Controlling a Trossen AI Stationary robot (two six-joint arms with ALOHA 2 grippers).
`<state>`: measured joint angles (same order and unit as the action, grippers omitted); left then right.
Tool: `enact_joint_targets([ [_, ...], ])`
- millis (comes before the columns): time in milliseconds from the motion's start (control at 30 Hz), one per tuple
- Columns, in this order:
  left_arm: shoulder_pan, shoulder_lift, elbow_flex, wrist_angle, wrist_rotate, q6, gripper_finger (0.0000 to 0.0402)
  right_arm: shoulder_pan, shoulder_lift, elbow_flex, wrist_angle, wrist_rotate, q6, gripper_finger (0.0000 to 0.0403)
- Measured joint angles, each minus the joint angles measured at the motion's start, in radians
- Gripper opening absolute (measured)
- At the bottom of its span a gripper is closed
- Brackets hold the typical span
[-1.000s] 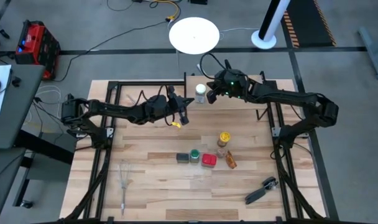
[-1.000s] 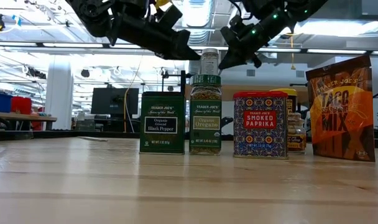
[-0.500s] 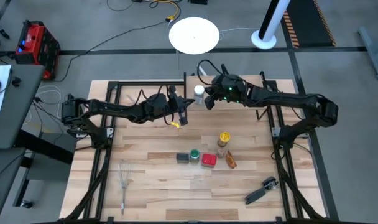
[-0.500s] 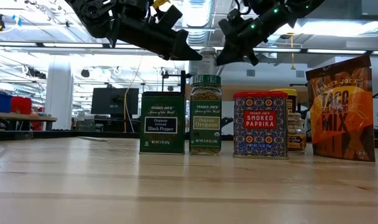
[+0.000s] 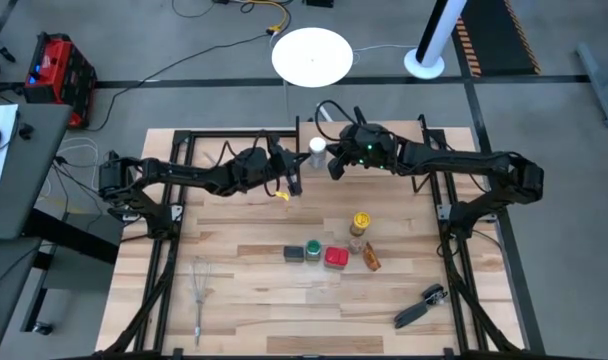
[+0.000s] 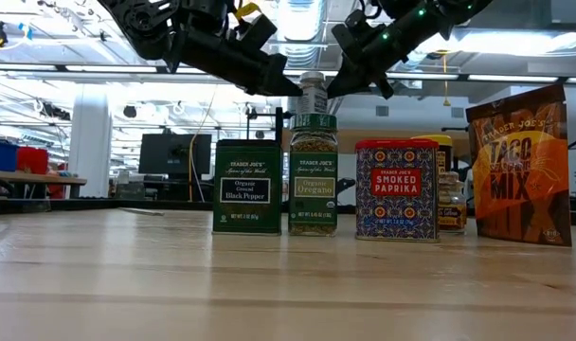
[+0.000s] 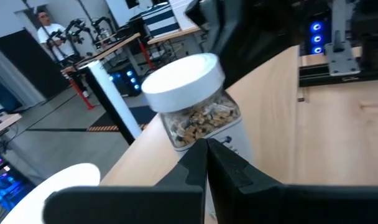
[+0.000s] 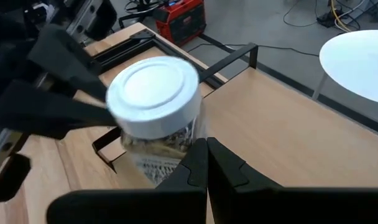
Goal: Shelf spices
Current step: Put the white seasoning bottle on the shelf
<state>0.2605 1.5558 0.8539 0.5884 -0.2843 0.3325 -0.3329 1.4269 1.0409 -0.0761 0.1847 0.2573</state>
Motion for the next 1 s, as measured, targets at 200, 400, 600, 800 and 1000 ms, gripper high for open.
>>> enact_joint_targets([
  [200,0.008,0.000,0.000,-0.001,-0.007,-0.004,0.0000,0.012,0.000,0.000,-0.001,0.000,0.007,0.0002],
  [400,0.009,0.000,0.000,-0.002,-0.026,-0.005,0.0000,0.026,0.000,0.000,-0.006,-0.002,0.014,0.0002],
  [600,0.004,0.000,0.000,-0.011,-0.027,-0.014,0.0000,0.040,-0.001,0.000,-0.010,-0.005,0.015,0.0002],
  [800,-0.020,0.000,0.000,-0.014,-0.041,-0.021,0.0000,0.039,-0.002,0.000,-0.017,-0.003,0.016,0.0002],
  [1000,-0.056,0.000,0.000,-0.022,-0.141,0.026,0.0000,0.039,-0.001,0.000,-0.013,-0.004,0.016,0.0002],
])
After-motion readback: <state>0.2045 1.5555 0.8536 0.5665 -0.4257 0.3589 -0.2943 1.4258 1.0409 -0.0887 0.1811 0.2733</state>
